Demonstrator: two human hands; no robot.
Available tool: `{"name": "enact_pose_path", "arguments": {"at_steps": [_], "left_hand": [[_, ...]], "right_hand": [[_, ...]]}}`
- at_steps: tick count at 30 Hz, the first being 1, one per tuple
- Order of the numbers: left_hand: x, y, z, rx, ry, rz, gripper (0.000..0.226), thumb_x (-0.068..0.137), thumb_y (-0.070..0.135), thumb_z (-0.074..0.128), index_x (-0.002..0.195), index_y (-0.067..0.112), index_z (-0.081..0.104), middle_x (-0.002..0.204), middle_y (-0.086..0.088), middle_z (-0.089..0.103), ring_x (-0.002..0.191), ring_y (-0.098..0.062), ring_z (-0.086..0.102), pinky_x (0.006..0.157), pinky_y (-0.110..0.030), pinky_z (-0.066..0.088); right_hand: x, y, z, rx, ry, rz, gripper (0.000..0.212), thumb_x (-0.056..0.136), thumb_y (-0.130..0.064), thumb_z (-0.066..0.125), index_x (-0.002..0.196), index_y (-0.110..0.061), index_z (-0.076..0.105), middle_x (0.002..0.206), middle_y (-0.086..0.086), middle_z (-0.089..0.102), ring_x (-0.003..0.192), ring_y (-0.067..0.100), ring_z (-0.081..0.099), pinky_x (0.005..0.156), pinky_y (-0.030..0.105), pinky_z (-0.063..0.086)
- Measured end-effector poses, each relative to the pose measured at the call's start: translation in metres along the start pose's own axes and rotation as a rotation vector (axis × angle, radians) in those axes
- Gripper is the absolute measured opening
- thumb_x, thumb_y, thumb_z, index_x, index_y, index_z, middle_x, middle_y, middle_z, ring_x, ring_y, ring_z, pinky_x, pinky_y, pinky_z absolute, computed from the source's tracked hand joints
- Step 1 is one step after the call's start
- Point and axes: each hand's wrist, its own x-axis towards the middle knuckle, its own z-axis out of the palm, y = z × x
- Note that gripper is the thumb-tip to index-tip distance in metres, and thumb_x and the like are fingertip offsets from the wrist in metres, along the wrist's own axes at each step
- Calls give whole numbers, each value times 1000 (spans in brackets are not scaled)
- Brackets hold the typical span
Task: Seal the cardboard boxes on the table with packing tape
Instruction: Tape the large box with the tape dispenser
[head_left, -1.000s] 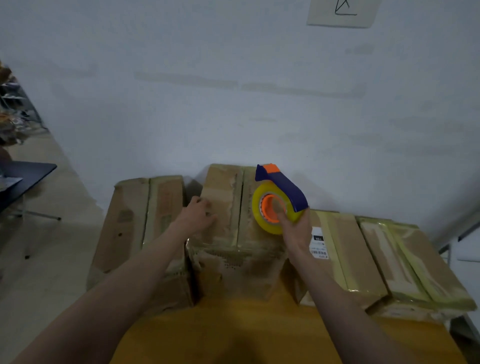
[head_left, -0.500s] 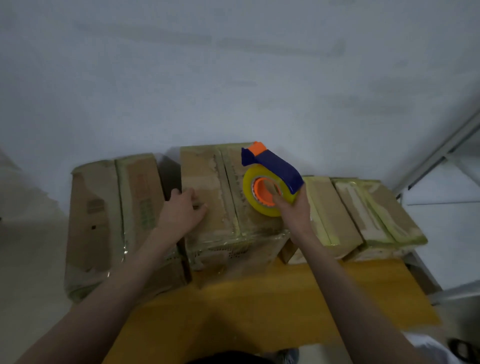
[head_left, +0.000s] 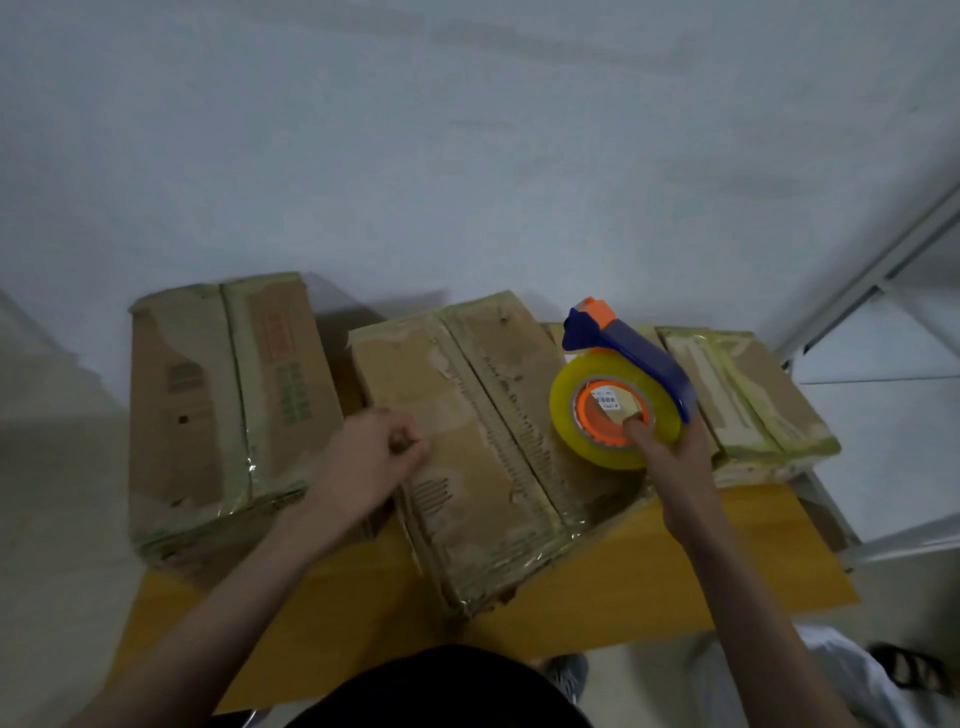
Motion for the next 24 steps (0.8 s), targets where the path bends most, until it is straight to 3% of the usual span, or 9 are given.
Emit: {"name": "enact_pose_path", "arguments": {"at_steps": [1,4,8,11,14,17,19,22,24], "left_hand": [[16,-5,-8,45,-14,5,9,88,37,73,95,34,67,107,8,59,98,-15,60,85,-31,51],[74,-21,-39,199,-174,8,77,72,46,85,140,38,51,147,0,37,139,-29,34,117,-47,28],[126,-35,-69,321,-470,-18,120,57,54,93,155,41,26,166,1,8,153,-27,6,123,-50,14],[135,-35,-68,307,-507,-9,120,59,44,95,157,34,25,164,-3,16,151,-24,15,119,-39,19],[130,-38,-66,306,-469,-29,125,48,57,95,154,38,31,156,-2,25,145,-28,25,118,-45,28],[122,-46,-59,371,-464,-28,147,22,91,75,153,44,30,147,3,29,139,-31,30,115,-52,31],[110,-45,-53,390,-455,-46,154,15,100,63,154,45,26,144,5,28,135,-31,31,113,-53,33],[85,-32,-47,396,-439,-74,141,32,99,61,155,45,20,145,3,26,132,-33,31,111,-51,35],[69,-23,-41,438,-396,-68,119,55,91,65,155,46,20,146,1,28,129,-34,33,107,-50,38]], "right_hand": [[-1,-1,1,-19,3,-14,58,84,-29,71,135,-46,51,128,-9,63,118,17,61,99,52,53],[-5,-7,6,-67,1,-49,58,88,-21,73,131,-50,46,124,-20,57,118,17,58,98,48,52],[-11,-5,7,-109,-6,-77,64,87,-24,73,145,-27,45,123,-24,55,116,10,57,94,40,50],[-14,-1,7,-126,12,-69,64,91,-8,73,147,-20,44,118,-29,52,105,-16,53,88,25,45],[-18,-2,11,-132,32,-64,62,91,-7,74,145,-20,45,115,-30,52,100,-26,49,80,14,43],[-17,-8,12,-152,28,-67,60,90,-7,73,141,-24,47,114,-27,55,98,-22,53,78,17,45],[-16,-12,14,-163,10,-83,61,88,-6,74,139,-25,48,113,-24,58,98,-16,57,78,21,48],[-18,-16,20,-139,-13,-85,63,86,-6,76,140,-24,50,115,-17,63,105,-4,61,83,29,53],[-20,-19,25,-120,-28,-91,64,82,-21,78,139,-28,50,117,-14,65,110,7,63,88,38,55]]}}
